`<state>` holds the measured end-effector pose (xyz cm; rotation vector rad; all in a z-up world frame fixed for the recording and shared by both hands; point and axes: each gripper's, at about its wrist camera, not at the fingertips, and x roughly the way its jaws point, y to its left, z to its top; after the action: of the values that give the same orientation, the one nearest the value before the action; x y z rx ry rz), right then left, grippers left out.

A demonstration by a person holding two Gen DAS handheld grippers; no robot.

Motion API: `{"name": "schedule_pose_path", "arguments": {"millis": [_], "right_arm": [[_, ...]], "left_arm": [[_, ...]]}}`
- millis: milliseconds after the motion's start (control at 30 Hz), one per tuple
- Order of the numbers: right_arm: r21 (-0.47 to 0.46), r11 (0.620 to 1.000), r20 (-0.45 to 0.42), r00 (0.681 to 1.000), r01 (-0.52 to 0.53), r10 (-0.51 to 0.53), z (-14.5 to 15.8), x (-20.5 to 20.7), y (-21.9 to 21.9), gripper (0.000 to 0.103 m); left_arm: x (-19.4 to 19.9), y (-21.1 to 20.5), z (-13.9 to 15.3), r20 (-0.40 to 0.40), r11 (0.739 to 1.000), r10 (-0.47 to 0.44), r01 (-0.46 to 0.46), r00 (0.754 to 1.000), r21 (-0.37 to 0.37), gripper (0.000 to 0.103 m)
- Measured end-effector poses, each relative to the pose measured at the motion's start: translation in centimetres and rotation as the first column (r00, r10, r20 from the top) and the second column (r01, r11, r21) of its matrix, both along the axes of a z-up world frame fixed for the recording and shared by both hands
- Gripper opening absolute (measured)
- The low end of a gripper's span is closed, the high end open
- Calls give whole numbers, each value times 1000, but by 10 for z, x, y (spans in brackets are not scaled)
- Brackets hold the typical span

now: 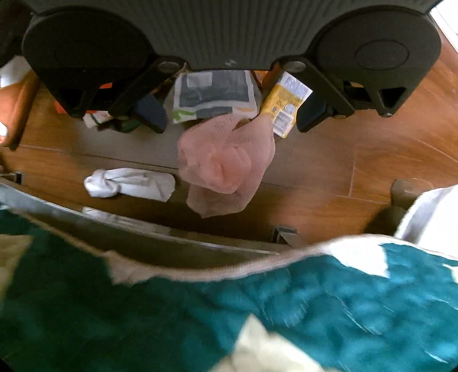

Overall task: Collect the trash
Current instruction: 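Grasp the pink mesh sponge with the left tool while right grasps the orange plastic bag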

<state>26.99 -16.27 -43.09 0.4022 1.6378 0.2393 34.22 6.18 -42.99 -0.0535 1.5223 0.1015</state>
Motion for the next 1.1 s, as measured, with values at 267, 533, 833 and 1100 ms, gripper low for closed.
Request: {"name": "schedule_pose_path", "arguments": {"millis": [267,533,833,1100], "right_arm": [[-15,999,-42,999,29,-30,-39,8,10,50],[-83,997,-37,999,1,-4,-64,9,16,50],[-151,982,49,992,-110,118,-72,5,41,54],[-183,967,109,973,-180,202,-67,-1,55,46]], "left_arm": [[10,-7,-50,-32,1000,-17,17,999,7,98],[16,-11,-89,-67,1000,-26,27,997,10,98],[20,-9,-115,-71,1000,-23,24,997,19,97],[19,0,-108,-39,1000,12,-12,999,-8,50]]}}
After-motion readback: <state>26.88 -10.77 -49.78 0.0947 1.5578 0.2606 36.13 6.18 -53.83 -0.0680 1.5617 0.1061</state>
